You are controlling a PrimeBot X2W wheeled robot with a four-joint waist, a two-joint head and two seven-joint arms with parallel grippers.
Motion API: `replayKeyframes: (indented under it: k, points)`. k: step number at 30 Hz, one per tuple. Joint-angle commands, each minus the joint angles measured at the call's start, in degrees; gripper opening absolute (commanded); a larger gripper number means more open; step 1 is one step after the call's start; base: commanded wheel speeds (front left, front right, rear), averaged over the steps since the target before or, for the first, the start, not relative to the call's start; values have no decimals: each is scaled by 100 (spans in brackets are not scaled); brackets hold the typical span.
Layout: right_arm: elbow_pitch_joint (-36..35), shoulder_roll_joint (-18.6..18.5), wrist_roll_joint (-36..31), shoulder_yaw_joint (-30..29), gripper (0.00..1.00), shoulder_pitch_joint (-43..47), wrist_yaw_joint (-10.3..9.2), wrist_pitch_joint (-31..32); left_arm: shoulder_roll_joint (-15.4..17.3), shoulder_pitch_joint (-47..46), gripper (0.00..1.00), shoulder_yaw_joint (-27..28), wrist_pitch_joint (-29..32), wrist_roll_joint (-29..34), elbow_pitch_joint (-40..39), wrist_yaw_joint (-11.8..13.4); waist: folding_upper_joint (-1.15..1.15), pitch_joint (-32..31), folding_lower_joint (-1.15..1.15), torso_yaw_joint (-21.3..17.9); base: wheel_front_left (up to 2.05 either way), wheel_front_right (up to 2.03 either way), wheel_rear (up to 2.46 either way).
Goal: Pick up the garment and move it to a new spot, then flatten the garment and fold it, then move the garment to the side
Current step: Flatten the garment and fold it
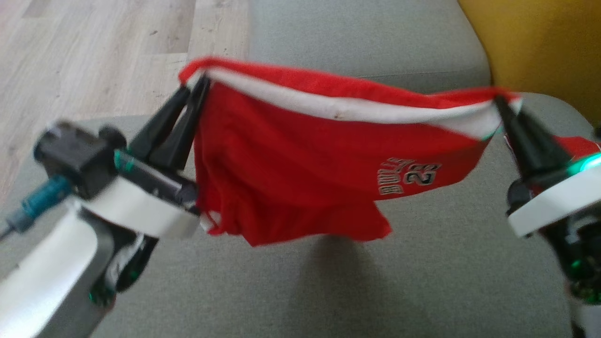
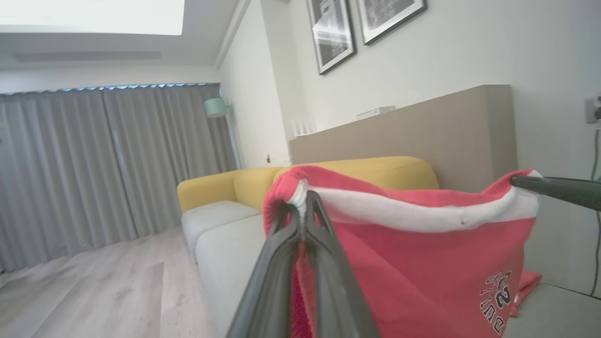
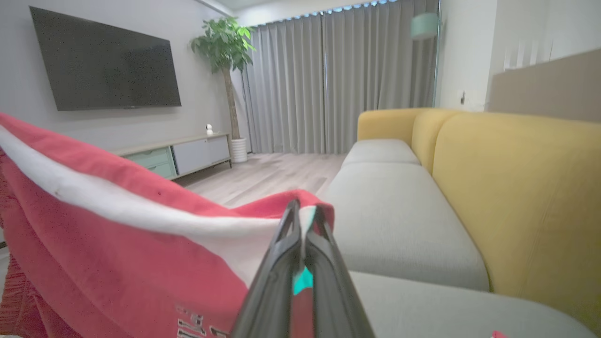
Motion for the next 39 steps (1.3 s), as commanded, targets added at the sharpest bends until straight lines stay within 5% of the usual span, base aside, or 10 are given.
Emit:
replayKeyframes:
  k: [1, 7, 14, 26, 32, 39]
  points:
    - [-444, -103, 16, -14, 0, -476, 37, 134, 212, -602, 0, 354, 170, -6, -264, -61, 0, 8, 1, -14, 0, 0, 0]
    - [-601, -34, -124, -125, 0, -891, 37, 530, 198, -1283, 0, 258, 615, -58, -9, -340, 0, 203, 1, -51, 0, 0, 0]
    - [805, 54, -328, 21, 0, -1998, 37, 401, -100, -1974, 0, 165, 743, -277, 1392, -765, 0, 789, 1, -146, 0, 0, 0]
    - [3188, 797, -1185, 208, 0, -5121, 37, -1385, -669, -4379, 0, 244, -237, 332, 3673, -1379, 0, 2136, 1, -461, 0, 0, 0]
    - [3472, 942, -1142, 478, 0, -5042, 37, -1736, -743, -4424, 0, 160, -700, 266, 4180, -1515, 0, 2640, 1, -520, 0, 0, 0]
    - [3439, 878, -990, 874, 0, -3909, 37, -2184, -789, -3292, 0, -134, -1533, -137, 4460, -1601, 0, 2892, 1, -475, 0, 0, 0]
